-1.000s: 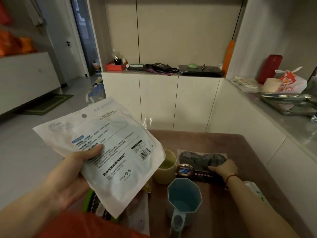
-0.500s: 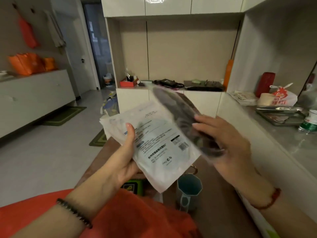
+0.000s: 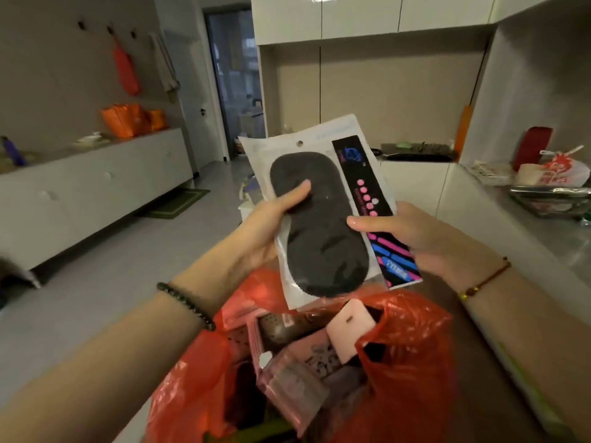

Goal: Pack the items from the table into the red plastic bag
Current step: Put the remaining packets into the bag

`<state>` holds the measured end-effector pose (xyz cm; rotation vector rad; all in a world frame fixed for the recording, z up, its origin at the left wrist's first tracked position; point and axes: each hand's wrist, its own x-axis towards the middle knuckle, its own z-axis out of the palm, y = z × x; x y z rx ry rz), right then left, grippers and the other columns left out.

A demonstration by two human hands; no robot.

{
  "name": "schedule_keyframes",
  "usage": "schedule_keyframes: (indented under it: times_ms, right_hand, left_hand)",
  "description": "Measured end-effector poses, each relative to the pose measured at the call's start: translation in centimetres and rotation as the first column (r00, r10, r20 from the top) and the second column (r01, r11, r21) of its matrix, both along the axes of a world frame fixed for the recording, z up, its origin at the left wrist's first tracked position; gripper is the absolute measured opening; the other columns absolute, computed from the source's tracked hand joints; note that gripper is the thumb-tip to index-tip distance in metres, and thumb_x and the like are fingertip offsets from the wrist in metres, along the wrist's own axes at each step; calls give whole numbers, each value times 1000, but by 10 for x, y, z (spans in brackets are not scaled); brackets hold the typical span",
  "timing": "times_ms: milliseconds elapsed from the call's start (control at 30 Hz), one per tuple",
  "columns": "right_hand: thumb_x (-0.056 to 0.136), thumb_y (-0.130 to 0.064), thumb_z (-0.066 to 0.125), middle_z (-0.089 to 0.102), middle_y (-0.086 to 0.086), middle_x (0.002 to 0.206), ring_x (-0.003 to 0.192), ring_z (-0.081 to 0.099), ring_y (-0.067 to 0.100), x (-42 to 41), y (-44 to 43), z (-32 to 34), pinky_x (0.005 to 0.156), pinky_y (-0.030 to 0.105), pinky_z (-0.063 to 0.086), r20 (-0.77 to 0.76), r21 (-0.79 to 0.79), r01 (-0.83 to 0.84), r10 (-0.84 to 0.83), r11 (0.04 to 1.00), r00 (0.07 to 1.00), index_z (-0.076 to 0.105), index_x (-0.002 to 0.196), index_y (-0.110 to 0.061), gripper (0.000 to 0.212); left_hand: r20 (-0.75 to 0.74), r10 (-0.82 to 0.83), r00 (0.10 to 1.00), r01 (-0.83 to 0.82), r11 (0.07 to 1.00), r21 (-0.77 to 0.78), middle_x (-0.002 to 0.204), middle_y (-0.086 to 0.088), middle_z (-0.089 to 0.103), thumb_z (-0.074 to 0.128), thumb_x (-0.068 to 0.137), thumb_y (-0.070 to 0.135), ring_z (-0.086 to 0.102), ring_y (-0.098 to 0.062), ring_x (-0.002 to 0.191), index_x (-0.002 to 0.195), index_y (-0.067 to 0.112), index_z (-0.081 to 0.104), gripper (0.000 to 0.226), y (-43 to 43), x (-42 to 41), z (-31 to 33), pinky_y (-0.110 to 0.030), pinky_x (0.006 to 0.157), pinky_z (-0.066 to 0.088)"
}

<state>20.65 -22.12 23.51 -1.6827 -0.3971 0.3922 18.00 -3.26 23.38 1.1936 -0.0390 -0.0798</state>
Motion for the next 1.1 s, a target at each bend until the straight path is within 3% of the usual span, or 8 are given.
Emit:
schedule_keyframes:
  times_ms: [100,200,267,333,467,700,833,1100]
  right_hand:
    - [74,-19,70,67,8,65,49,63,18,-16,18,-6,51,22,53,-148,79,119,-107,990,983,64,86,-6,18]
    - [63,-14,73,68,12,68,56,65,22,-33,28,-37,52,26,56,-428,266,57,65,962,901,66,89,-5,28]
    - [63,-4,68,71,14,74,66,67,25,-52,36,-69,64,33,56,-493,240,-72,186,968,850,65,97,-7,35]
    - [74,3,63,72,11,71,62,69,22,-71,47,-100,64,31,57,-543,83,-248,252,965,801,66,89,-9,20]
    - [80,-1,64,71,2,56,51,67,14,-75,56,-152,54,24,51,-595,-250,-271,74,930,801,64,85,-11,12]
    - [81,12,56,68,16,79,63,66,29,-58,56,-174,44,28,55,-551,61,358,-267,932,791,61,96,-3,22]
    - [83,5,58,63,14,101,87,61,30,-44,69,-188,77,37,52,-436,47,523,-453,851,777,54,113,-4,32]
    - [84,-15,60,66,6,105,105,60,19,-41,83,-167,73,15,42,80,-472,187,-169,861,982,64,107,-6,25]
  left_hand:
    - [139,108,984,-153,915,374,127,-3,62,22,91,61,58,-19,117,128,23,53,61,37,-21,1,-39,108,38]
    - [230,93,969,-240,121,963,141,-10,47,43,88,55,42,-24,130,140,18,38,64,86,-39,-24,-34,108,28]
    - [37,-23,999,-43,-453,891,140,-5,47,51,87,46,42,-23,130,139,23,38,58,110,-49,-49,-33,106,29]
    - [-78,-40,996,31,-676,736,137,2,50,46,91,41,47,-21,126,136,29,40,47,129,-45,-74,-35,105,33]
    - [145,84,986,-91,-455,886,116,-4,65,47,93,33,61,-23,102,114,21,59,27,146,-37,-86,-34,83,50]
    - [56,250,967,12,-261,965,133,-12,49,68,75,48,54,-31,116,146,24,16,91,161,-28,-115,-41,90,47]
    - [49,319,946,-72,60,996,104,-19,67,60,82,8,65,-29,83,125,7,52,43,159,-20,-121,-34,79,52]
    - [82,380,921,-193,263,945,117,-20,63,50,91,13,60,-32,100,116,10,59,27,154,-14,-109,-36,83,47]
